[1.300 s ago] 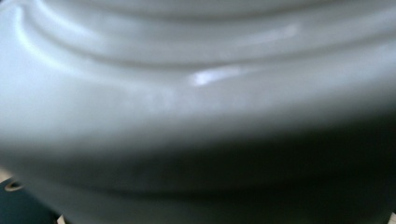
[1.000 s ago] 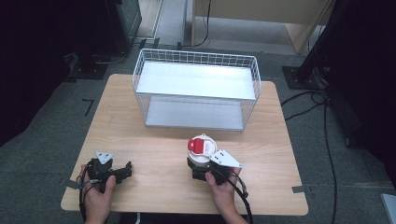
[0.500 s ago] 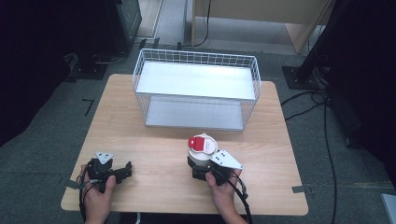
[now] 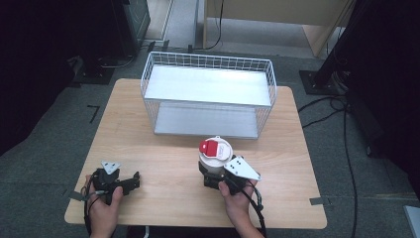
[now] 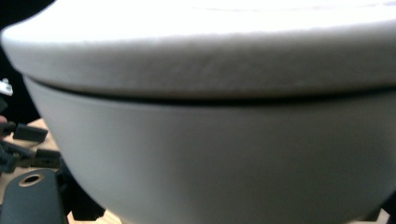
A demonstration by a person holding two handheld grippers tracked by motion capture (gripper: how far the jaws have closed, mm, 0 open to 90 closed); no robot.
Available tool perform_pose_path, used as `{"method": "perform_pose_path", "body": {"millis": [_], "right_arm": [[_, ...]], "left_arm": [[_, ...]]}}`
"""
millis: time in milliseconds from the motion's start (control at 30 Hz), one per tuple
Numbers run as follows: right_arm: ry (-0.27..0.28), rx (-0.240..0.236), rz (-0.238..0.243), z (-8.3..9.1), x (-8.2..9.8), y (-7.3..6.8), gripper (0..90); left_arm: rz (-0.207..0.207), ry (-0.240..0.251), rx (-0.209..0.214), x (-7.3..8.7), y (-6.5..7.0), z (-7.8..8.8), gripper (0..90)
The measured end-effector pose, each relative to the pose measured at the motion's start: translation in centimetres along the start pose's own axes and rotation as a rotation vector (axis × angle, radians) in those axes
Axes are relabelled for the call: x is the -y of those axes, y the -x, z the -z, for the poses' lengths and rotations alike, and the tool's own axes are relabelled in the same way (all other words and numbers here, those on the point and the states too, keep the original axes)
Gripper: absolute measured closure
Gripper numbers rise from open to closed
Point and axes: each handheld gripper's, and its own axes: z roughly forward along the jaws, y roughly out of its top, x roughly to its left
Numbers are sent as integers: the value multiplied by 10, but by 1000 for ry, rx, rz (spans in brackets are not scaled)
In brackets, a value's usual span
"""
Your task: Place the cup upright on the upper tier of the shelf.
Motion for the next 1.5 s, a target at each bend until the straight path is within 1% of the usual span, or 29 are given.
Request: {"method": "perform_pose_path", "body": {"millis": [33, 67, 100, 200, 267, 300, 333, 367, 400, 433, 500, 600, 633, 700, 767, 800, 867, 1000, 1033, 1067, 1133, 1200, 1233, 1267, 1300, 1367, 1400, 1433, 1500], "right_arm": [[10, 3, 5, 1, -4, -1, 113], [10, 3, 5, 1, -4, -1, 113], [28, 11, 14, 1, -10, -1, 114], [45, 14, 13, 0, -15, -1, 114], [65, 23, 14, 0, -23, 0, 114], [82, 40, 11, 0, -30, 0, 114], [82, 40, 11, 0, -30, 0, 114], [97, 48, 12, 0, -36, 1, 114], [97, 48, 12, 0, -36, 1, 114], [118, 52, 10, 1, -44, 3, 114], [124, 57, 7, 1, -46, 3, 114], [150, 67, 22, 3, -56, 7, 114], [154, 76, 18, 4, -61, 7, 114], [159, 80, 19, 4, -64, 8, 114], [179, 90, 18, 4, -72, 11, 114], [179, 90, 18, 4, -72, 11, 114], [192, 112, 25, 4, -80, 13, 114], [201, 119, 43, 3, -90, 13, 114], [205, 123, 55, 3, -93, 13, 114], [205, 123, 55, 3, -93, 13, 114], [216, 127, 65, 1, -102, 14, 114], [218, 129, 68, 0, -104, 14, 114], [223, 136, 68, -1, -110, 14, 114], [223, 136, 68, -1, -110, 14, 114], [229, 140, 66, -3, -117, 16, 114], [233, 142, 67, -4, -119, 16, 114], [232, 145, 69, -5, -122, 16, 114], [236, 152, 82, -8, -128, 17, 114], [238, 156, 88, -9, -131, 17, 114]], "left_arm": [[-1, 0, 0, 0, 0, 0, 0], [-1, 0, 0, 0, 0, 0, 0], [-1, 0, 0, 0, 0, 0, 0], [-2, 0, -1, 0, 0, 0, 0], [-2, -1, 0, 0, 0, 0, 0], [-2, -1, 0, 0, 0, 0, 0], [-2, -1, 0, 0, 0, 0, 0], [-2, 0, 0, 0, 0, 0, 0], [-2, 0, 0, 0, 0, 0, 0], [-2, 0, 0, 0, 0, 0, 0], [-1, 0, 0, 0, 0, 0, 0], [-2, -2, 0, 0, 0, 0, 0], [-2, -2, 0, 0, 0, 0, 0], [-2, -2, 0, 0, 0, 0, 0], [-1, -2, 0, 0, 0, 0, 0], [-1, -2, 0, 0, 0, 0, 0], [-4, -3, 0, 0, 0, 0, 0], [-3, -3, 0, 0, 0, 0, 0], [-3, -3, 0, 0, 0, 0, 0], [-3, -3, 0, 0, 0, 0, 0], [-3, -3, 0, 0, 0, 0, 0], [-3, -3, 0, 0, 0, 0, 0], [-3, -3, 0, 0, 0, 0, 0], [-3, -3, 0, 0, 0, 0, 0], [-3, -3, 0, 0, 0, 0, 0], [-6, -6, 0, 0, -1, 0, 0], [-6, -4, 0, 0, 0, 0, 0], [-3, -2, 0, 0, 0, 0, 0], [-1, -2, 0, 0, 0, 0, 0]]}}
